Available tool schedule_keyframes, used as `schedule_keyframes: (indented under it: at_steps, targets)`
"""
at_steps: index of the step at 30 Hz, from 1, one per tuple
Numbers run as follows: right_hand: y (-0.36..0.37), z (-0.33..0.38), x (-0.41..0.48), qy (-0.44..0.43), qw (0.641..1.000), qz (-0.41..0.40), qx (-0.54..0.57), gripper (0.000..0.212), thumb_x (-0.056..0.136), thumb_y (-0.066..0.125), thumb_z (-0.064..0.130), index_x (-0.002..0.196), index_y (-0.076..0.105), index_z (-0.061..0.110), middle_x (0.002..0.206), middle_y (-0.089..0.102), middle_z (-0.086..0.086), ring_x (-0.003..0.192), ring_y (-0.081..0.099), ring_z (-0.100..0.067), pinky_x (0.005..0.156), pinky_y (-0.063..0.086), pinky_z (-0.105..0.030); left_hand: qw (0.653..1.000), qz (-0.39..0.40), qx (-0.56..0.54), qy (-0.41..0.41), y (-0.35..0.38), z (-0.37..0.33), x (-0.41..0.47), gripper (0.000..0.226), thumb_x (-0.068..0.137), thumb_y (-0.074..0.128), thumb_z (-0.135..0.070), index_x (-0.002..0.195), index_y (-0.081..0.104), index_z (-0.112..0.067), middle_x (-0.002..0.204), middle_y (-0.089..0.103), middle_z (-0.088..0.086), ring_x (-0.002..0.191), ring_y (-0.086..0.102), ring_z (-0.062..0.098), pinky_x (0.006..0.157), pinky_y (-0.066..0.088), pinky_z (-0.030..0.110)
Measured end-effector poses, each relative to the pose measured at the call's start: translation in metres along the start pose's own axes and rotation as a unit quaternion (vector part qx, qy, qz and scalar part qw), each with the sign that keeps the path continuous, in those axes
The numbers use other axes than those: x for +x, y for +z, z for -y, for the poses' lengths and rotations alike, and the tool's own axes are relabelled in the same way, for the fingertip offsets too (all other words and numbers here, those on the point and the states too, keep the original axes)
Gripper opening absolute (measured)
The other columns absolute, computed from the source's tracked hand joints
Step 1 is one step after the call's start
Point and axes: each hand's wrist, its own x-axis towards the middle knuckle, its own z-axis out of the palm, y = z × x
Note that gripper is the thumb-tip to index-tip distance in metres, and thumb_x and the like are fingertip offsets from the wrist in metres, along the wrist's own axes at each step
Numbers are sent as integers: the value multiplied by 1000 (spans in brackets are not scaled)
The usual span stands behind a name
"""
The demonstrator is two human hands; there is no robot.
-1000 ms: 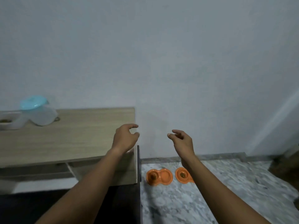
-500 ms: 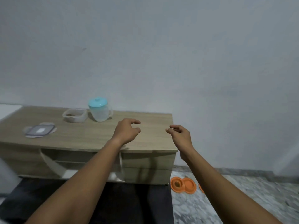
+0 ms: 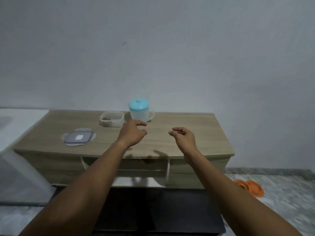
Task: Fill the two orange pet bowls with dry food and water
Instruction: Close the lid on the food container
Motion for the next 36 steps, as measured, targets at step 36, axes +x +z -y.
schedule_keyframes:
  at_steps: [36]
  targets:
    - [464, -55, 118, 119, 980, 19, -156, 37, 82, 78, 34, 115, 70, 20, 101, 73, -2, 99, 68, -22, 94, 54, -36, 974, 62, 83, -200, -221, 383, 202, 55, 81, 66, -23, 135, 57, -20, 137, 57, 6, 120, 58, 25, 100, 45, 31]
